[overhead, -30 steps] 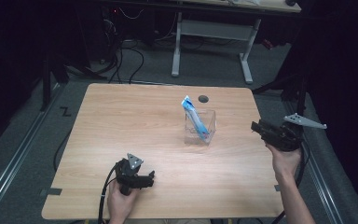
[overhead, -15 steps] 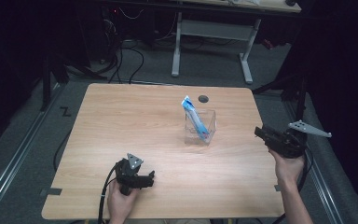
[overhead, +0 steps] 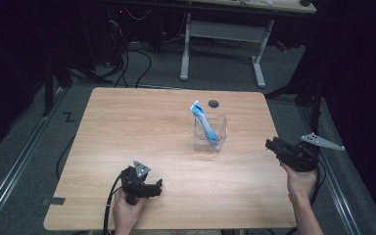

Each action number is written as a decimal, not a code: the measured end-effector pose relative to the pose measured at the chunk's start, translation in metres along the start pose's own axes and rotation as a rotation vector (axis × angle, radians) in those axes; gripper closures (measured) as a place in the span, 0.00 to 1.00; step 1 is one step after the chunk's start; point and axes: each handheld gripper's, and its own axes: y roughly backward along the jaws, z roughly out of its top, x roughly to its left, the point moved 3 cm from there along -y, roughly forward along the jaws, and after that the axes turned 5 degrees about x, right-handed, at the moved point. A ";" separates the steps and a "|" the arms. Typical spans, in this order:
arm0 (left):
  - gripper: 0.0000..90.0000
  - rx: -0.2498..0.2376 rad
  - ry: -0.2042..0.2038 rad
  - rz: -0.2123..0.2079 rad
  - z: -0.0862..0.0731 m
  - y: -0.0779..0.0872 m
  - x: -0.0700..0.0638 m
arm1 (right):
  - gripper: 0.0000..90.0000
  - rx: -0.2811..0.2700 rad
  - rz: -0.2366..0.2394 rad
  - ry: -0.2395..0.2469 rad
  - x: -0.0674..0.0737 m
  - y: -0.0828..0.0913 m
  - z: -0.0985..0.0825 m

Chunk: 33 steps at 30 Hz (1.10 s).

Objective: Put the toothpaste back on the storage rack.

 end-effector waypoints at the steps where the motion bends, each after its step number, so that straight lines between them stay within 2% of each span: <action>1: 0.07 0.000 0.000 0.000 0.000 0.000 0.000 | 0.66 0.000 0.003 -0.003 0.000 0.000 -0.001; 16: 0.07 0.000 0.000 0.000 0.000 0.000 0.000 | 0.66 0.015 0.011 -0.015 0.003 -0.006 -0.019; 33: 0.07 0.000 -0.001 0.000 0.000 0.000 0.000 | 0.66 0.061 0.002 0.010 0.008 -0.023 -0.031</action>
